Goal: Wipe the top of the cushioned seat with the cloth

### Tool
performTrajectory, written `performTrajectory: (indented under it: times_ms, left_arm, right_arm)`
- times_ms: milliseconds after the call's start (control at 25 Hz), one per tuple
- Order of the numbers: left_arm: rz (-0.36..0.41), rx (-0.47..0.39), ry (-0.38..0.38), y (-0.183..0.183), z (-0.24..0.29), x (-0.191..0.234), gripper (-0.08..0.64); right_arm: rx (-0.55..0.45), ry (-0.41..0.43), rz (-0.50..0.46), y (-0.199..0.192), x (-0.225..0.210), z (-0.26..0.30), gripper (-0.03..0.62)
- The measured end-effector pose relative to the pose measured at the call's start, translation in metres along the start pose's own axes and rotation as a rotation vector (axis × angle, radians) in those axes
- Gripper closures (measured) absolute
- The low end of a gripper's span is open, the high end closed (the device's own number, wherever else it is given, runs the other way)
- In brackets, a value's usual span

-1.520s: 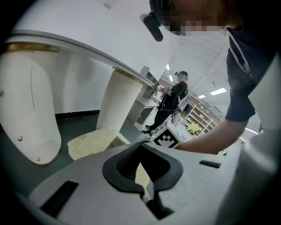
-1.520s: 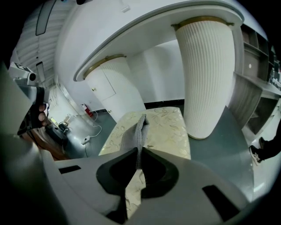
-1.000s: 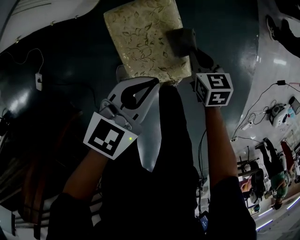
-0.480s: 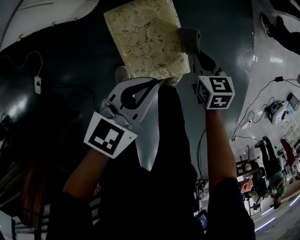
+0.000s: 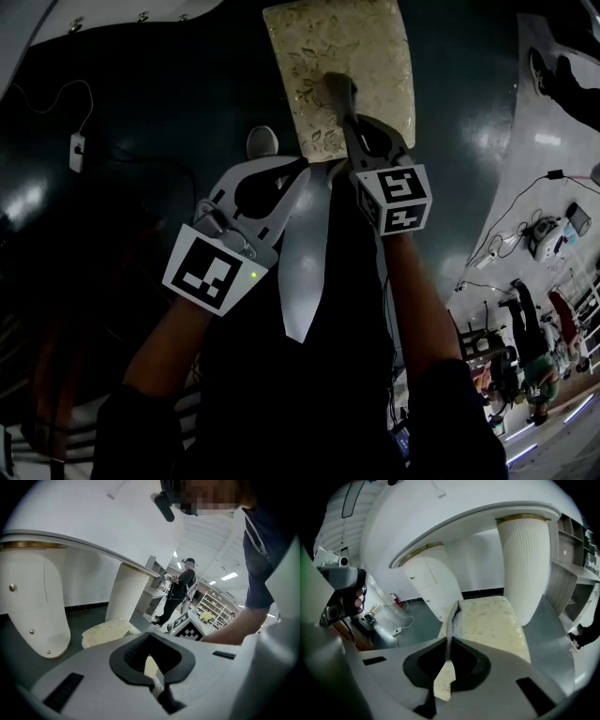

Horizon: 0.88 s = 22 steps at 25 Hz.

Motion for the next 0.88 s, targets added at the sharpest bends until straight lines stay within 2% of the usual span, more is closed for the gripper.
performTrajectory:
  times_ms: [240,440,640,880]
  left_arm:
    - [-0.018,-0.007,0.035,-0.007,-0.031,0.019,0.552]
    - [-0.041,-0.008,0.069,-0.021,-0.042,0.031,0.552]
    - [-0.053,0.005,0.070,-0.035,-0.044,0.030,0.552]
    - [-0.050,0.031,0.031,-0.042,-0.007,0.004,0.552]
  right_arm:
    - [0.039,0.116,-0.026,-0.007,0.063,0.027,0.558]
    - [0.068,0.165,-0.021,-0.024,0.084,0.039,0.558]
    - [0.098,0.147,0.000,-0.048,0.078,0.037,0.558]
    - [0.116,0.102,0.045,-0.069,0.034,0.010,0.558]
Point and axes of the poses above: the fingertips, and each gripper's own axes: z forward along the fingers, x to its left, y out of its top, the point moved 4 cm from there along -z, backward along the fingers, and after that the axes turned 10 degrees about -x, right-handed, at the moved point
